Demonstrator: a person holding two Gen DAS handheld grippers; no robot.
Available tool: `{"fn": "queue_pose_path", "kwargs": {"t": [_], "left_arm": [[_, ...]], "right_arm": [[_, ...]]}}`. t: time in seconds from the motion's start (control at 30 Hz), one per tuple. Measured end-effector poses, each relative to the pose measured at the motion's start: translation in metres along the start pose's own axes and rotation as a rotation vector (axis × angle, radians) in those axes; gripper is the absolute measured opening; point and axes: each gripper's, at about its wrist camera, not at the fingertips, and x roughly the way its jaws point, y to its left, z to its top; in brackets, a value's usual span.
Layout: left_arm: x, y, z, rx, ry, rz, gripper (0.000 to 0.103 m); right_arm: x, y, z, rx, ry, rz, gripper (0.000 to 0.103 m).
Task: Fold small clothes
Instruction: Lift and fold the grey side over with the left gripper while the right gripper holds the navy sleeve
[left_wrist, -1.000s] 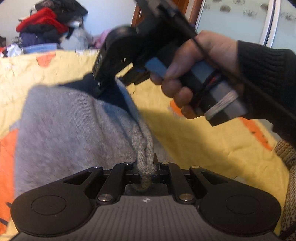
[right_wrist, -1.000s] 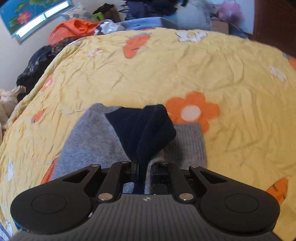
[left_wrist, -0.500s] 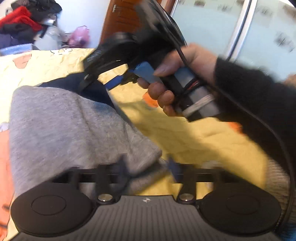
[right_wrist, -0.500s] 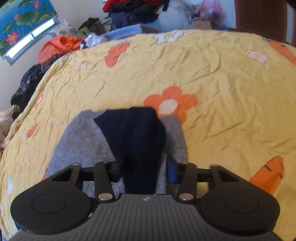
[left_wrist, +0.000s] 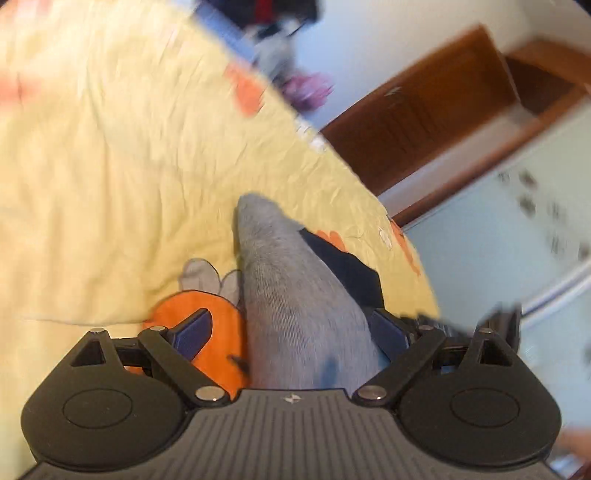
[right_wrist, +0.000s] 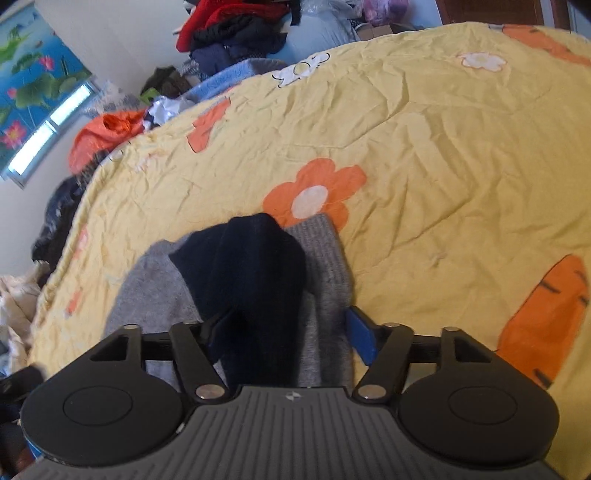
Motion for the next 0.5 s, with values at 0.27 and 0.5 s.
{"fn": "queue_pose_path", "kwargs": {"t": [0.27, 0.5], "left_arm": [[0.069, -0.018, 0.01, -0.001, 0.064, 0.109, 0.045], [0.059, -0.046, 0.014, 0.171, 0.072, 0.183, 0.029]], "right_arm": [[0.002, 0.005, -0.003, -0.033, -0.011, 0.019, 0.07], [-0.01, -0.001, -0.007, 0.089, -0.048, 0.128, 0.03]]}}
